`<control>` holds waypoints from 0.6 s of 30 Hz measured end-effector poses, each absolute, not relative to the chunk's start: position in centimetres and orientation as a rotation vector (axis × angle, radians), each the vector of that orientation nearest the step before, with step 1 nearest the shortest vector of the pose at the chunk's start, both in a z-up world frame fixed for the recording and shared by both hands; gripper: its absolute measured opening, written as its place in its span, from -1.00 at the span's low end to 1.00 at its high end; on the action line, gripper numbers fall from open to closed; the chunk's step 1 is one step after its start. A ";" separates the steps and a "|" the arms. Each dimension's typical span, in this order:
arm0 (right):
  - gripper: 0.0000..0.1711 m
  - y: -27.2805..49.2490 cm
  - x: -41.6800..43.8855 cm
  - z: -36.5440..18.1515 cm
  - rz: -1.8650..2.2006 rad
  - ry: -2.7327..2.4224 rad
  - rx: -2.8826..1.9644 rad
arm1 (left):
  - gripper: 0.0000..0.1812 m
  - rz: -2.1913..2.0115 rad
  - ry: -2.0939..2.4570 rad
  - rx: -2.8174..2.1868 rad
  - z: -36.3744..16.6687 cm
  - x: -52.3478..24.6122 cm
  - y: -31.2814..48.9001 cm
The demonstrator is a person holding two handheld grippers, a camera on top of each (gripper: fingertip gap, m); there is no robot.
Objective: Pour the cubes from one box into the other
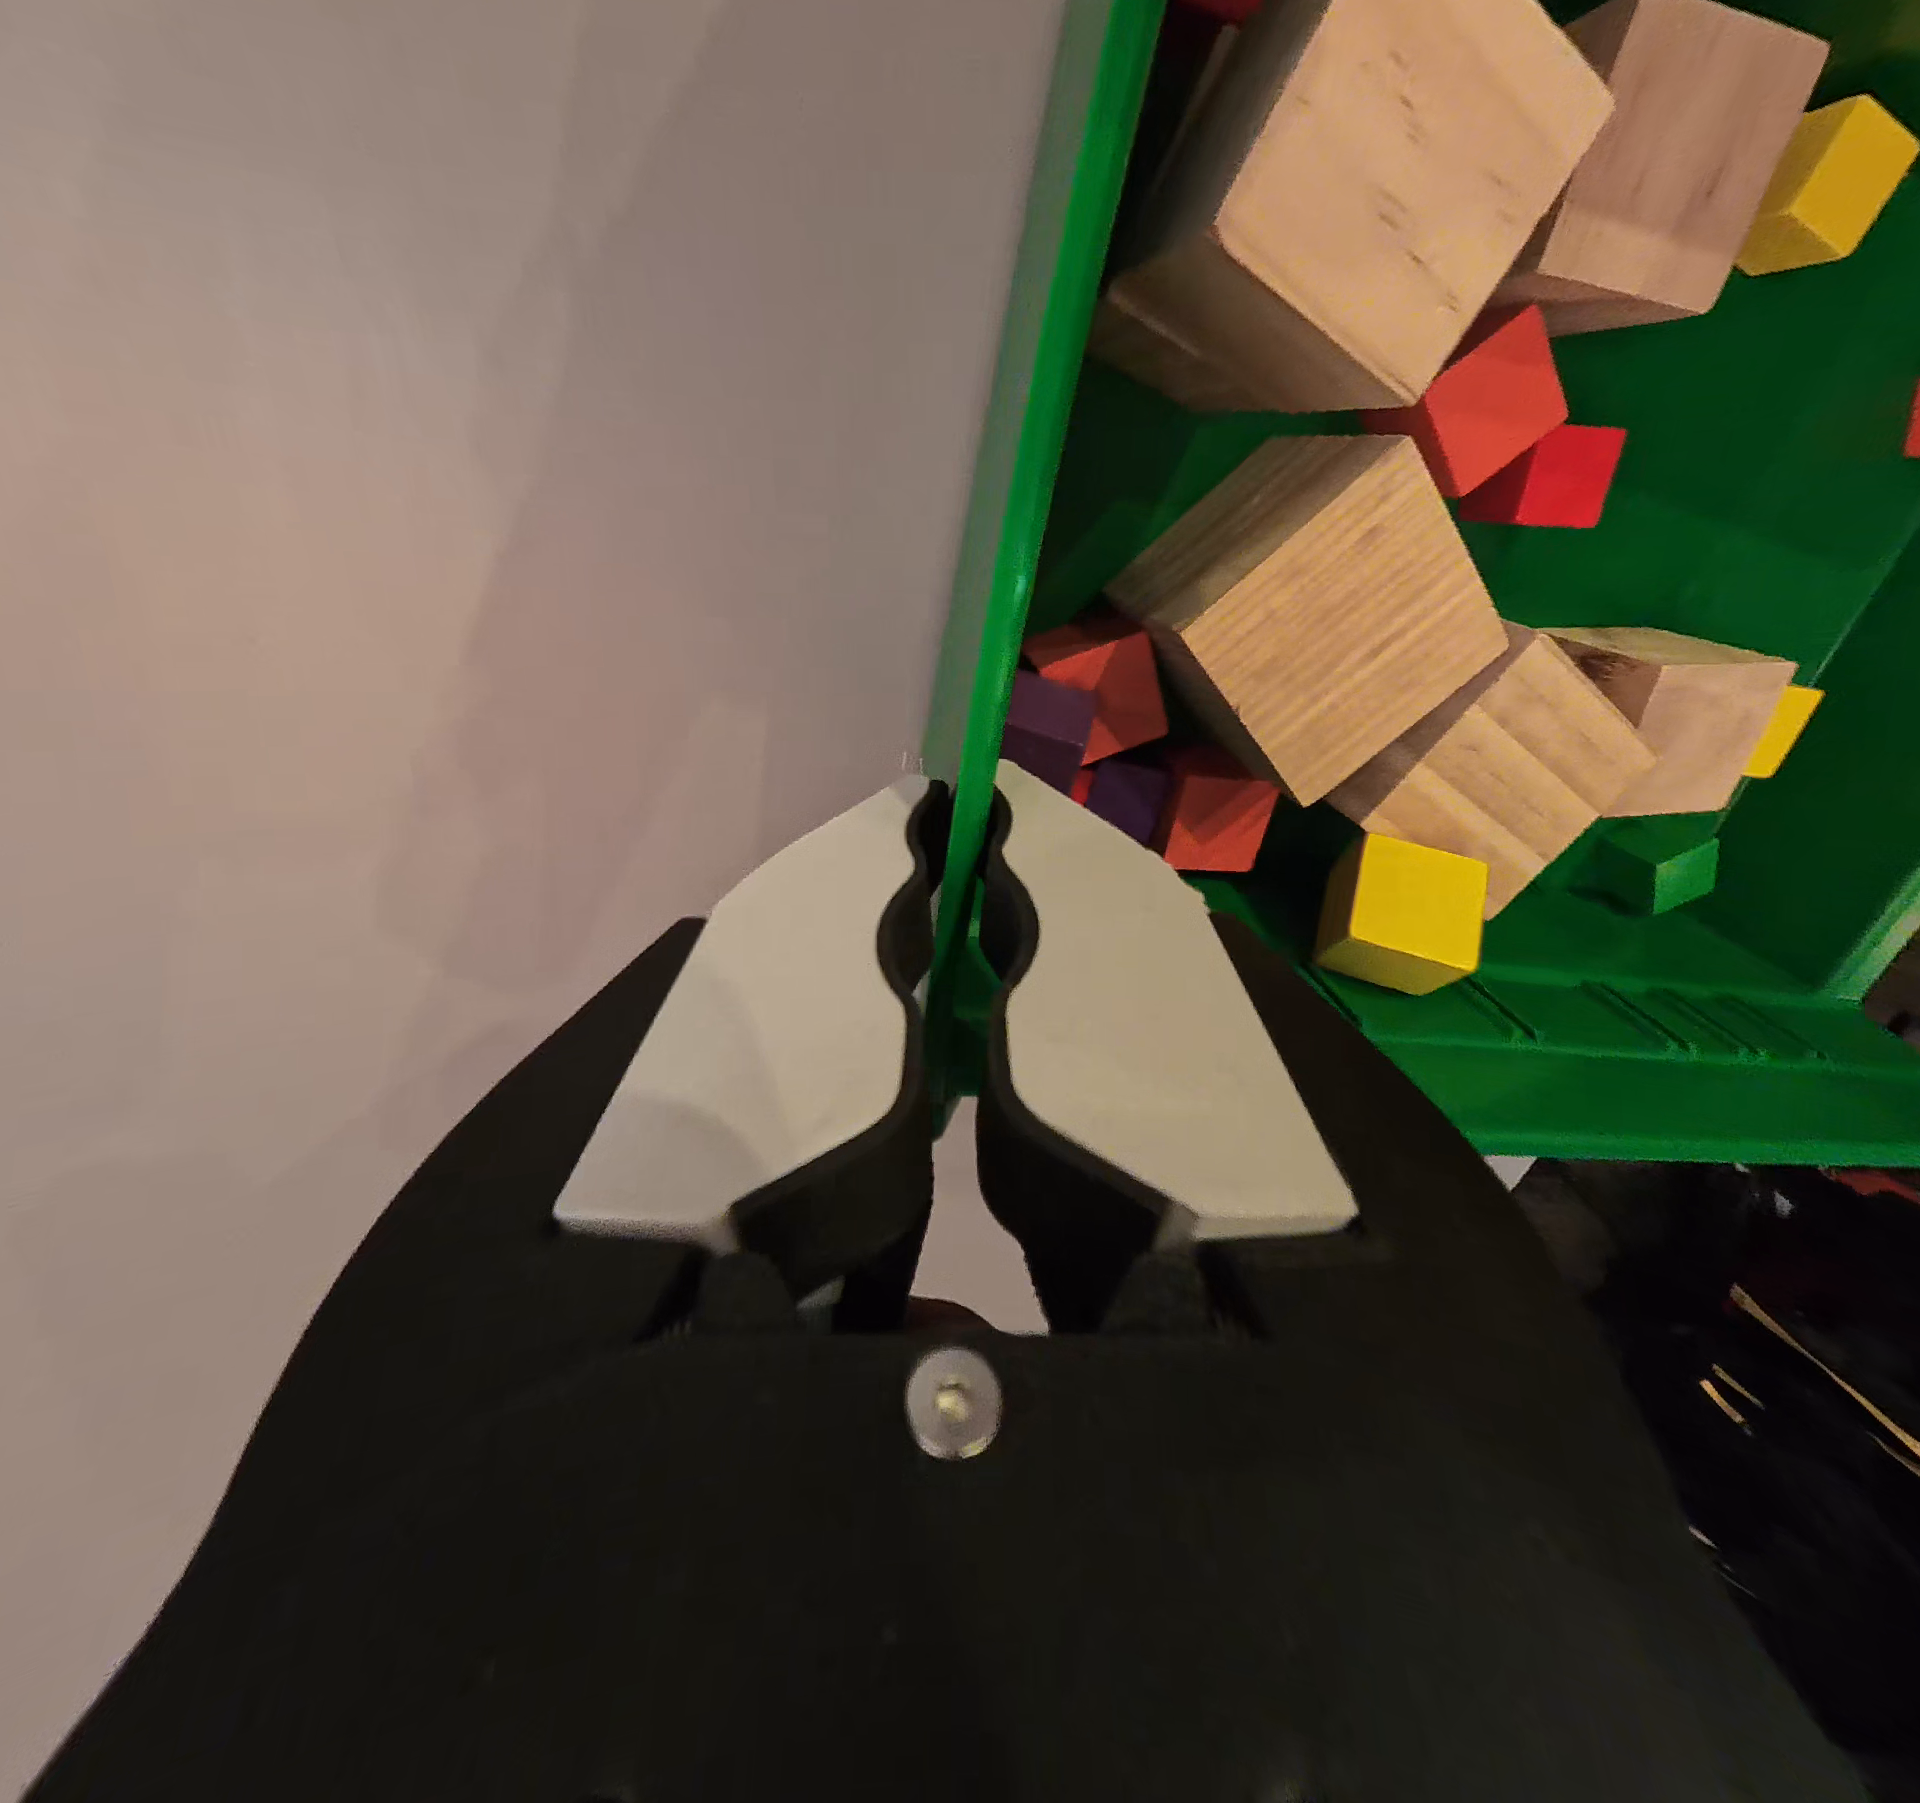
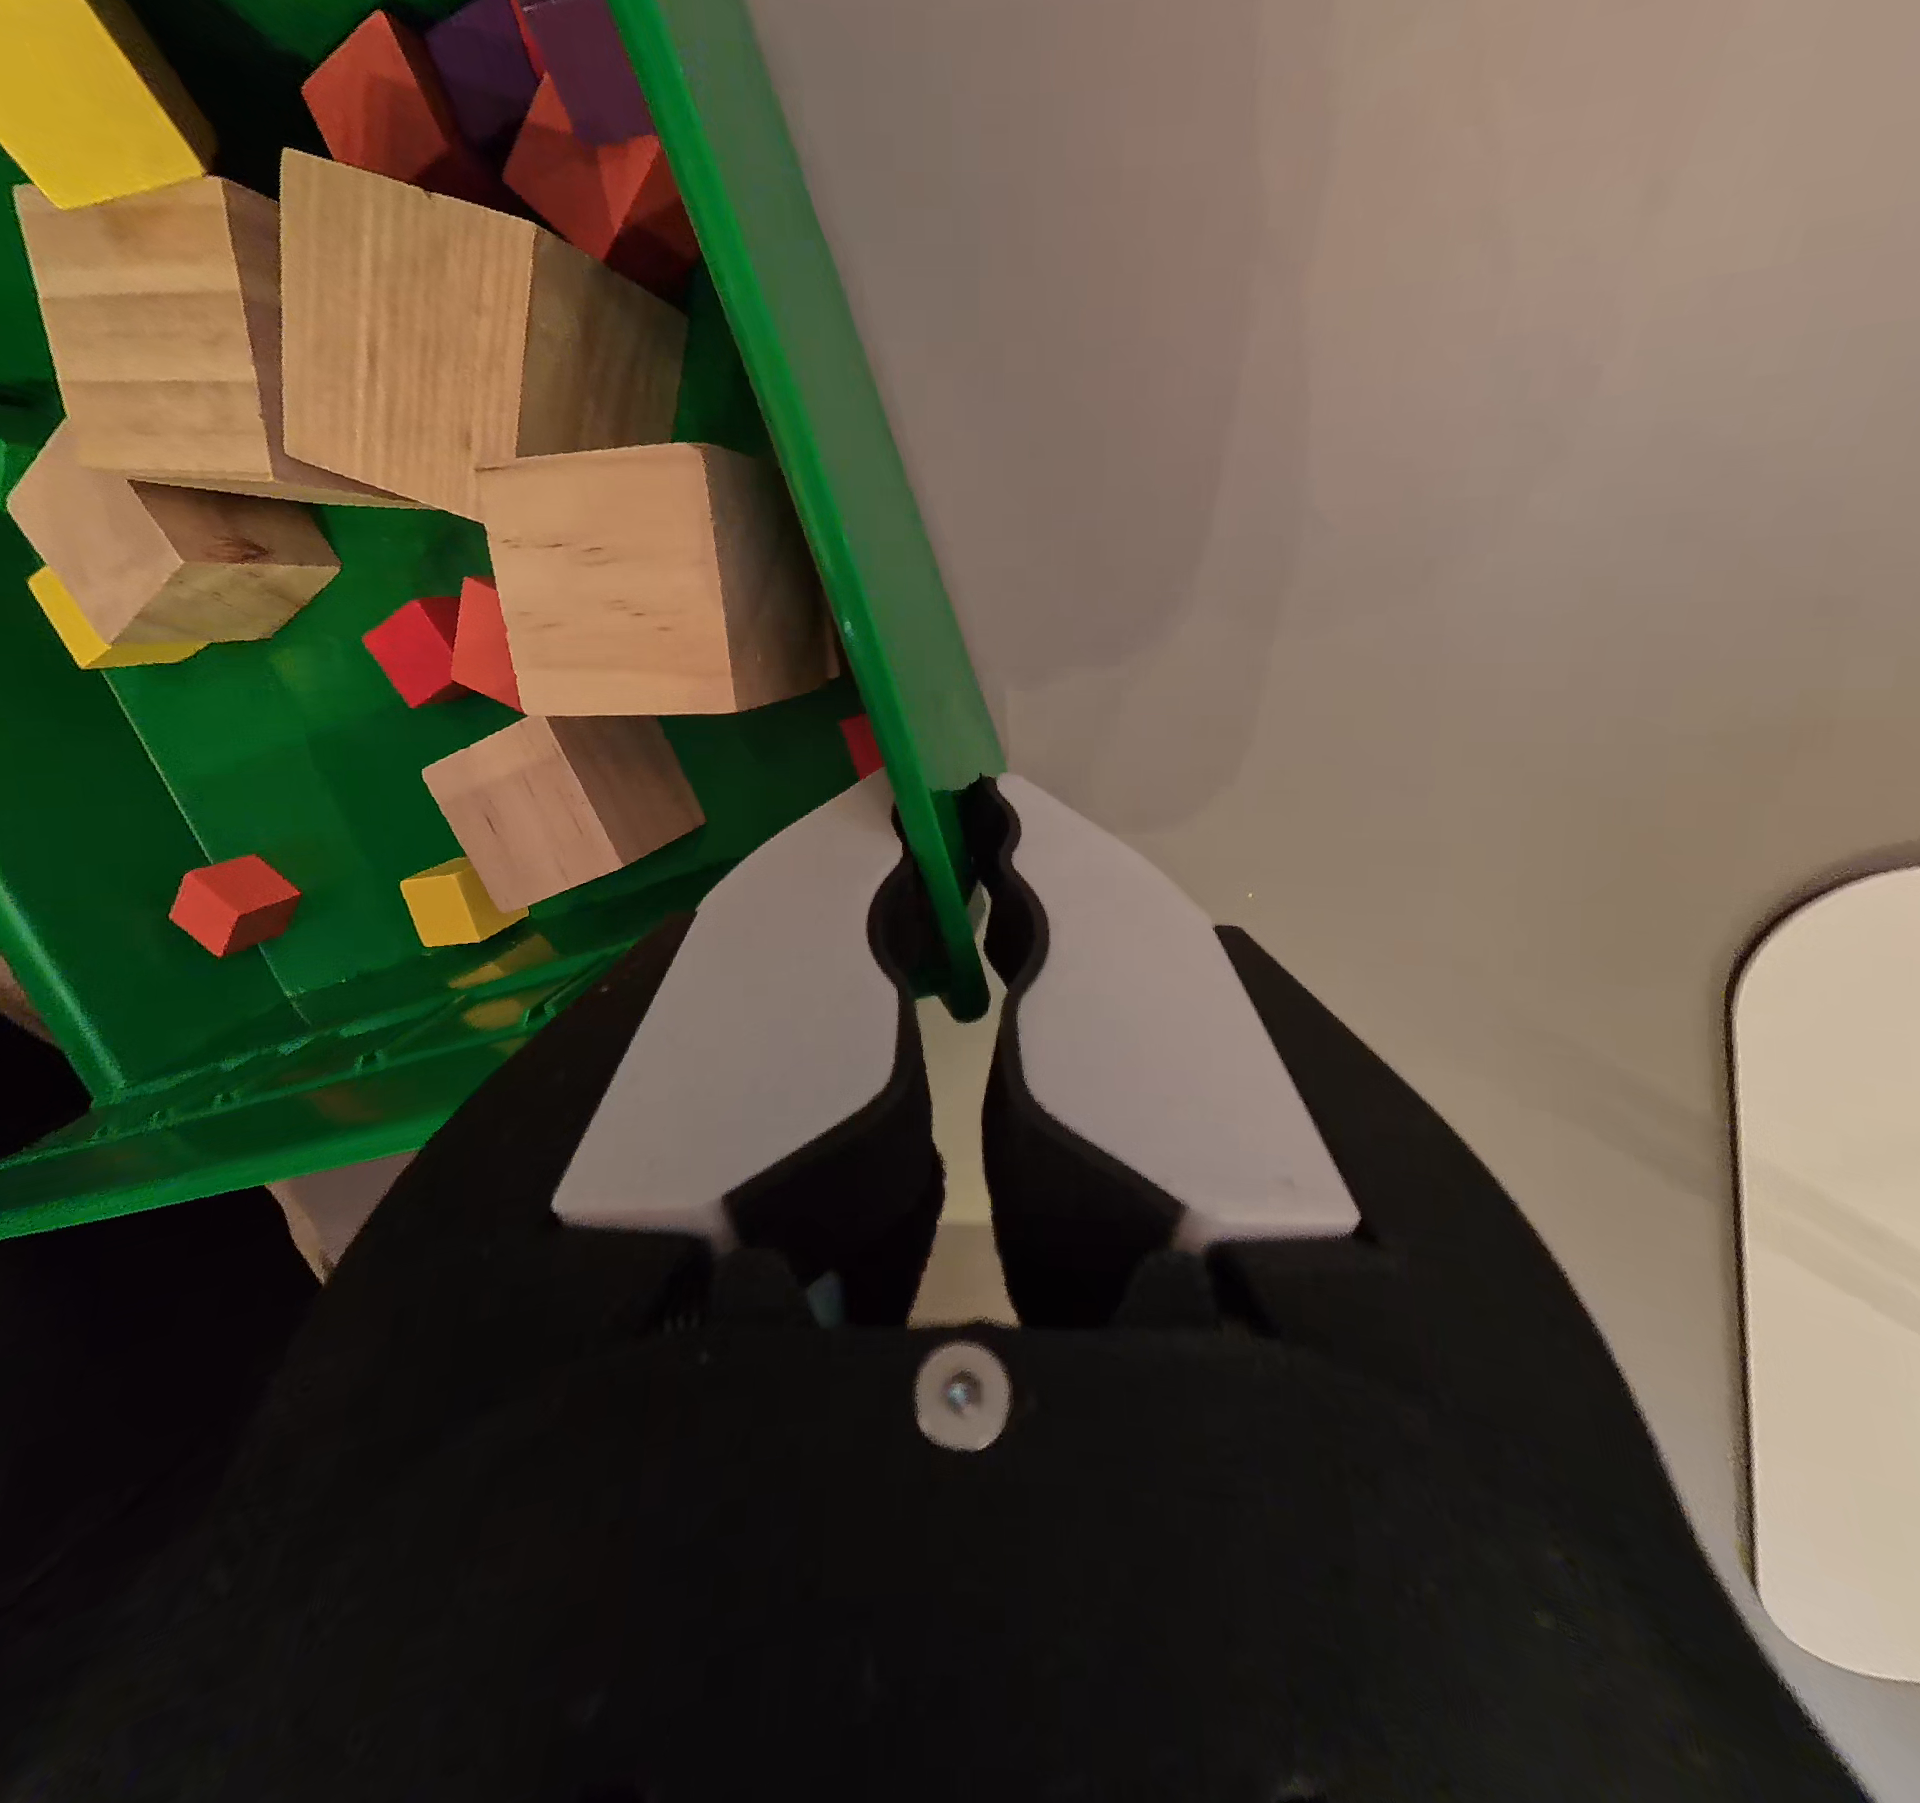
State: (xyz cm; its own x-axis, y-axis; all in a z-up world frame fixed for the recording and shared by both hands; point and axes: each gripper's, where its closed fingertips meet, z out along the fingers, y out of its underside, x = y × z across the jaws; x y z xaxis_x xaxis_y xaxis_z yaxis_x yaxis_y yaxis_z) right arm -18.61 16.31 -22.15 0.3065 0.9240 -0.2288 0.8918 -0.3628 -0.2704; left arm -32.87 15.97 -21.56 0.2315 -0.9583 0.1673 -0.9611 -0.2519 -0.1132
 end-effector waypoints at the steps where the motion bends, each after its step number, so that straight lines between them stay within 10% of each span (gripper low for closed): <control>1: -0.98 16.4 -18.4 -22.0 0.544 -1.705 -2.468 | -0.96 0.319 -1.919 2.451 -21.4 -32.7 16.0; 18: -0.96 20.2 -10.1 -13.1 0.572 -1.562 -2.452 | -0.96 0.334 -2.064 2.402 -12.3 -24.3 20.2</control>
